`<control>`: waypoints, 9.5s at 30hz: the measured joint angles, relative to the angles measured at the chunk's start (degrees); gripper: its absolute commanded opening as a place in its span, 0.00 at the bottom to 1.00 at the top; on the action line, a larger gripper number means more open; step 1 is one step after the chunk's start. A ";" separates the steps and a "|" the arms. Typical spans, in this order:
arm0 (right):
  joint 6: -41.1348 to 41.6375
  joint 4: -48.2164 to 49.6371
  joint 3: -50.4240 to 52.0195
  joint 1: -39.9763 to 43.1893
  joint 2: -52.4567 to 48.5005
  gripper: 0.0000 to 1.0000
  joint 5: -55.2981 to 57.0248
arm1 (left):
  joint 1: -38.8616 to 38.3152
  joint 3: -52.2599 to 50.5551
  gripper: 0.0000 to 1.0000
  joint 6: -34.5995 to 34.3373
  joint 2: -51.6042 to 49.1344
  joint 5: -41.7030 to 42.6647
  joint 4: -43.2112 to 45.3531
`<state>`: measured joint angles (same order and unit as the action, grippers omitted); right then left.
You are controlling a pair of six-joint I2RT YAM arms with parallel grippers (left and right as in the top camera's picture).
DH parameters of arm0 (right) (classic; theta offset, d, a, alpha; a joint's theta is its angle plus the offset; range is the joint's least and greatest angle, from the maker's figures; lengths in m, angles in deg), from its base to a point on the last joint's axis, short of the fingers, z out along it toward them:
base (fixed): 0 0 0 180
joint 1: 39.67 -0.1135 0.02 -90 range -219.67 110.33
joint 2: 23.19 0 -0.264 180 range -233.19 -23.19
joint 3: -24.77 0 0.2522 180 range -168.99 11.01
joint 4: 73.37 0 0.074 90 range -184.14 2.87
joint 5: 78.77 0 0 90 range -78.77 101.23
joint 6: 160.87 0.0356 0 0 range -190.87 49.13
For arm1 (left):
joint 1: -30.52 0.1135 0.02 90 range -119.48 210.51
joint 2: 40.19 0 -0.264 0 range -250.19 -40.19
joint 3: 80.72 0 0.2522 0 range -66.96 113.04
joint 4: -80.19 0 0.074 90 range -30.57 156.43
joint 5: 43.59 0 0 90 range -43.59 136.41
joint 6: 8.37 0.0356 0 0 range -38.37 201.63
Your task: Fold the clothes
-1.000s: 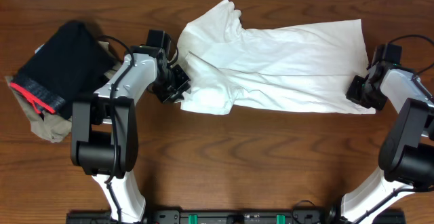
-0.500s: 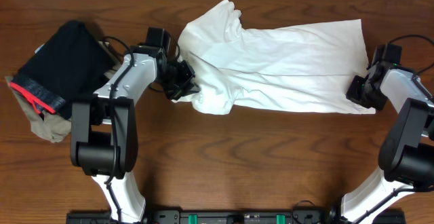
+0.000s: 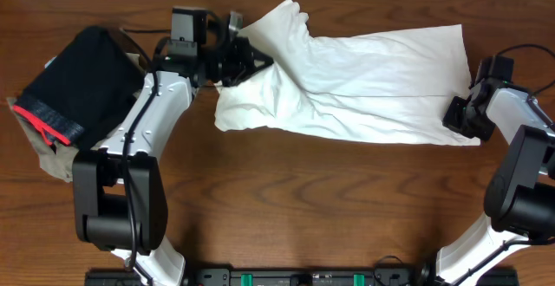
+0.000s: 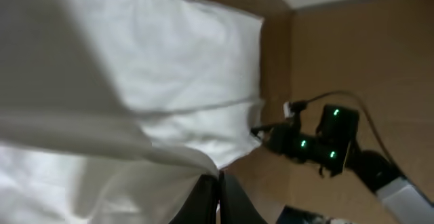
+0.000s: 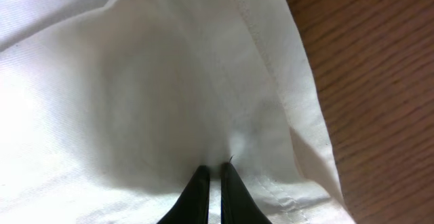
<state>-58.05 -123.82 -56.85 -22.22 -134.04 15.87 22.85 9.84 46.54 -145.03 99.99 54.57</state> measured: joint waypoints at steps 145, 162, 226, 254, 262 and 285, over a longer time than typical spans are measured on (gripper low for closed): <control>1.07 -11.41 -0.76 -0.07 -0.02 0.04 -0.96 | 6.38 -1.01 0.27 19.52 -2.23 -49.35 -57.35; 2.75 -9.03 1.73 0.57 9.46 0.22 -0.79 | 6.29 -0.92 0.52 22.12 14.69 -48.37 -38.80; -0.44 -1.29 1.57 -4.90 25.33 0.11 -6.40 | -0.52 26.08 0.11 34.47 -29.35 -33.38 -18.71; -8.35 42.97 -4.72 -4.50 -9.73 0.75 -6.75 | -0.81 26.05 0.09 33.18 -22.88 -33.38 -24.68; -9.05 42.93 -10.08 -4.39 -15.32 0.75 -7.61 | -0.81 26.05 0.09 33.18 -22.88 -33.38 -23.76; -9.81 42.47 -11.93 -4.39 -18.16 0.01 -8.55 | -0.81 26.05 0.09 33.18 -22.88 -33.38 -23.65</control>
<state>-67.87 -81.35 -68.78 -26.61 -152.20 7.32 22.05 35.89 79.72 -167.91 66.61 30.92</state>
